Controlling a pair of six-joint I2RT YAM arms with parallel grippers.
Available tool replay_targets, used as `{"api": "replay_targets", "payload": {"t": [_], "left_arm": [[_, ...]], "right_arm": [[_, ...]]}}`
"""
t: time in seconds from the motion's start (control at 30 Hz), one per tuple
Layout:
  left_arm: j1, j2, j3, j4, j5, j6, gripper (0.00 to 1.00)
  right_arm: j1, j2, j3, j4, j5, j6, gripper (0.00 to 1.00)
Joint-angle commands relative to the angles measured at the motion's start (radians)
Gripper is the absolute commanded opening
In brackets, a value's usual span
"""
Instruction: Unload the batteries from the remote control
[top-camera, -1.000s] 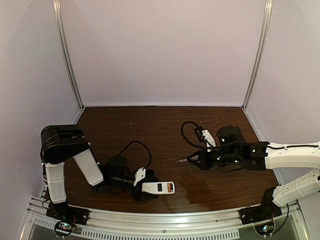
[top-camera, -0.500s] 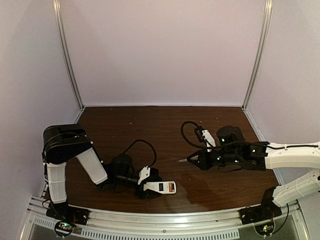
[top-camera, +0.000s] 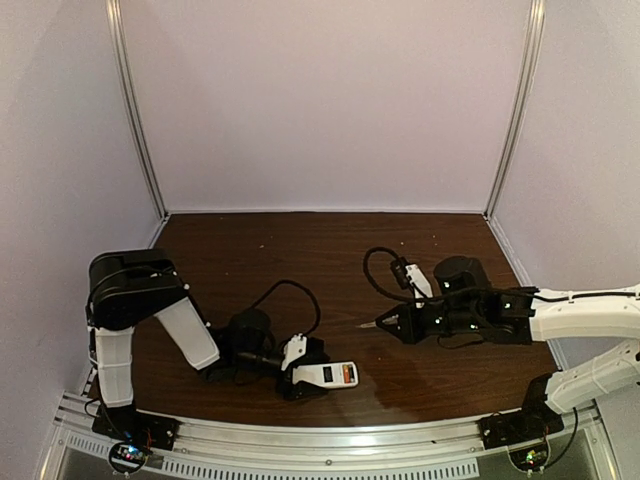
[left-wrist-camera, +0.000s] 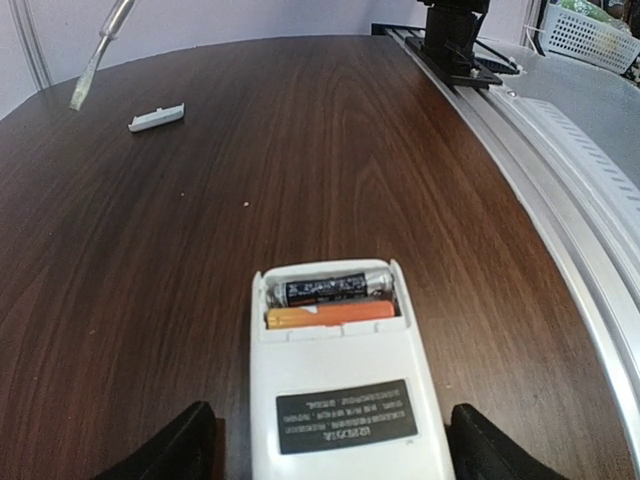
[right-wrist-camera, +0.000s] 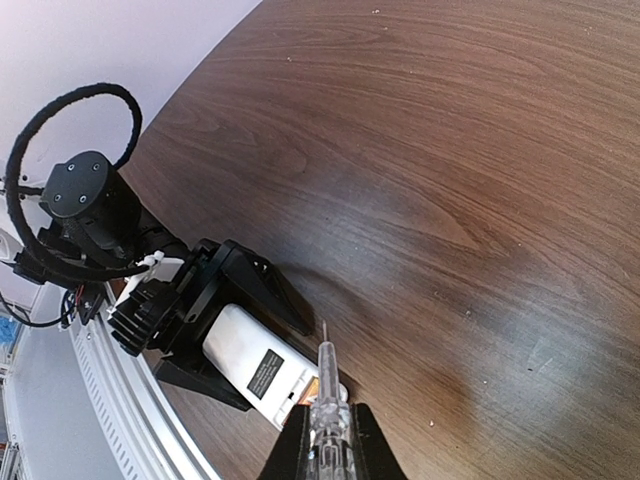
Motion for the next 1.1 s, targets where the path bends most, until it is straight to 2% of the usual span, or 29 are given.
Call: {"api": "replay_targets", "payload": {"t": [0.0,0.3,0.43,0.6,0.73,0.93,1.07], "left_arm": [[-0.019,0.037,0.015,-0.067,-0.045,0.018,0.79],[-0.039,0.018,0.025,-0.116,-0.124,0.038,0.47],[-0.058,-0.033,0.0,-0.121,-0.187,0.057,0.36],[-0.096,-0.1,-0.006,-0.158,-0.321,0.11,0.31],[-0.109,-0.139,-0.037,-0.106,-0.36,0.147,0.24],[-0.116,-0.167,-0.079,-0.002,-0.407,0.23,0.01],[-0.117,-0.174,-0.058,-0.017,-0.438,0.278,0.0]], "right_arm": [[-0.005,-0.029,-0.012,0.009,0.001,0.008,0.0],[-0.005,-0.039,-0.012,0.002,0.001,0.009,0.0],[-0.005,-0.046,-0.004,-0.012,0.0,0.006,0.0],[-0.005,-0.045,0.034,-0.066,0.01,-0.017,0.0],[-0.006,-0.046,0.07,-0.115,0.021,-0.042,0.0],[-0.004,-0.076,0.106,-0.154,0.027,-0.1,0.0],[-0.004,-0.1,0.133,-0.174,0.019,-0.137,0.0]]}}
